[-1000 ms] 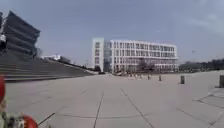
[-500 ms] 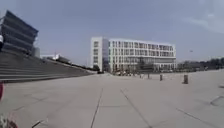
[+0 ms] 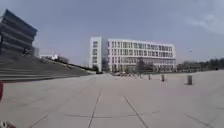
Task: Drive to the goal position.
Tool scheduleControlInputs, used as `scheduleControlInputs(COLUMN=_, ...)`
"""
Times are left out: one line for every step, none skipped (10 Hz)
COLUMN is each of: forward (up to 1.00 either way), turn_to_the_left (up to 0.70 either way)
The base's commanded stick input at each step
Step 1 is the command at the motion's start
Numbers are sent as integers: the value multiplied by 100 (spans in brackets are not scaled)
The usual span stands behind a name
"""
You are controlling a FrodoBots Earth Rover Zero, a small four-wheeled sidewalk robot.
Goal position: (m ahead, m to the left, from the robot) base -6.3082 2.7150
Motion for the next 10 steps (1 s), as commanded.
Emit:
scheduleControlInputs(forward=70, turn_to_the_left=-1)
scheduleControlInputs(forward=70, turn_to_the_left=-1)
scheduleControlInputs(forward=70, turn_to_the_left=-1)
scheduleControlInputs(forward=70, turn_to_the_left=-1)
scheduleControlInputs(forward=70, turn_to_the_left=-1)
scheduleControlInputs(forward=70, turn_to_the_left=-1)
scheduleControlInputs(forward=70, turn_to_the_left=-1)
scheduleControlInputs(forward=12, turn_to_the_left=0)
scheduleControlInputs(forward=0, turn_to_the_left=0)
scheduleControlInputs(forward=0, turn_to_the_left=0)
